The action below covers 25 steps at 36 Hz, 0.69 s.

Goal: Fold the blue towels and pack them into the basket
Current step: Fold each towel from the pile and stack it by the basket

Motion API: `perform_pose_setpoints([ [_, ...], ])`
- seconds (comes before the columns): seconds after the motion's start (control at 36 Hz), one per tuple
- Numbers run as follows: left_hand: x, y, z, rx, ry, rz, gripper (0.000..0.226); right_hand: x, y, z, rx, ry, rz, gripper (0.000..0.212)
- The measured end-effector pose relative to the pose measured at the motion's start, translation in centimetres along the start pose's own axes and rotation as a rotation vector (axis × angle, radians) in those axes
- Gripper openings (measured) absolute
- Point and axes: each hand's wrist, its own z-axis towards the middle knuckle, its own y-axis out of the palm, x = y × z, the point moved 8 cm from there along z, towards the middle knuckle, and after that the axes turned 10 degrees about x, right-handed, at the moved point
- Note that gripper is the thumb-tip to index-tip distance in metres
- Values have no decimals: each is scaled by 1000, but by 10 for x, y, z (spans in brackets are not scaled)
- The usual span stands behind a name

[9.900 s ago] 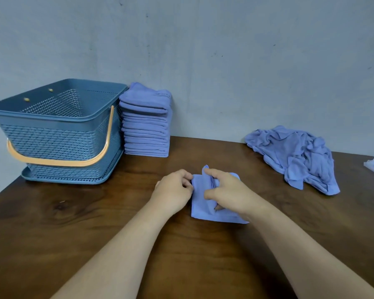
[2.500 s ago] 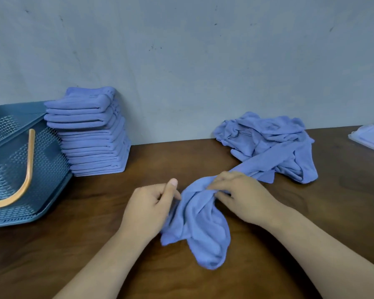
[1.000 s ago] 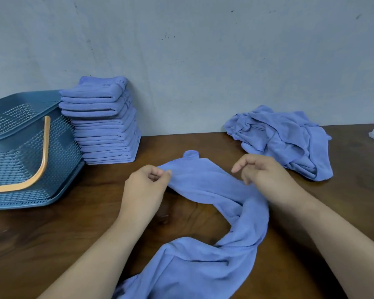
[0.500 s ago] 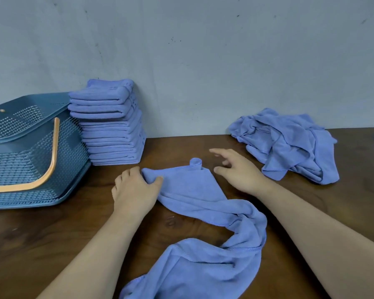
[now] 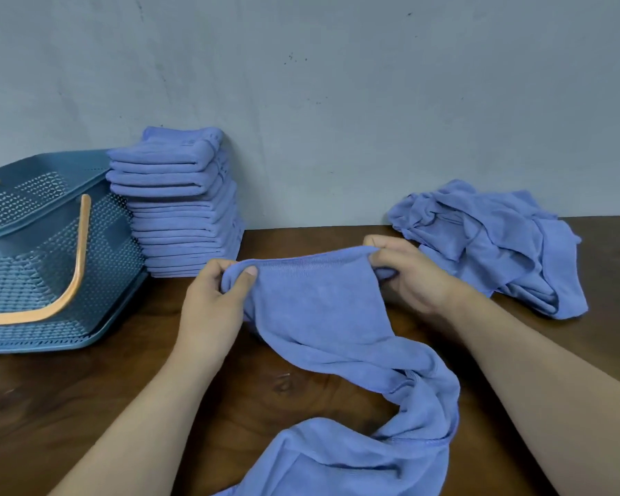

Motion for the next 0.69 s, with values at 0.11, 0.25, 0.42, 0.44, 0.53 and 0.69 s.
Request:
perform_pose_setpoints([
  [0.11,-7,1,0,-20,-171,-202,19,-8,-15,5,126,61,35,14],
  [0.25,-20,9,5,-55,-383,-472,30,-11,-41,12,344,110,297,15],
  [0.42,-21,1,7,21,-333,-453,37,7,-65,4,546,153,-55,49],
  [0.44,-15,-1,5,19,-219,-249,34,5,-64,2,538,132,-188,55],
  [0.53,14,7,-14,-44,145,219,15,-5,-63,-8,527,62,-517,59],
  [0.69,46,57,-73,-575,489,458,19,1,-72,-63,518,108,-818,13],
])
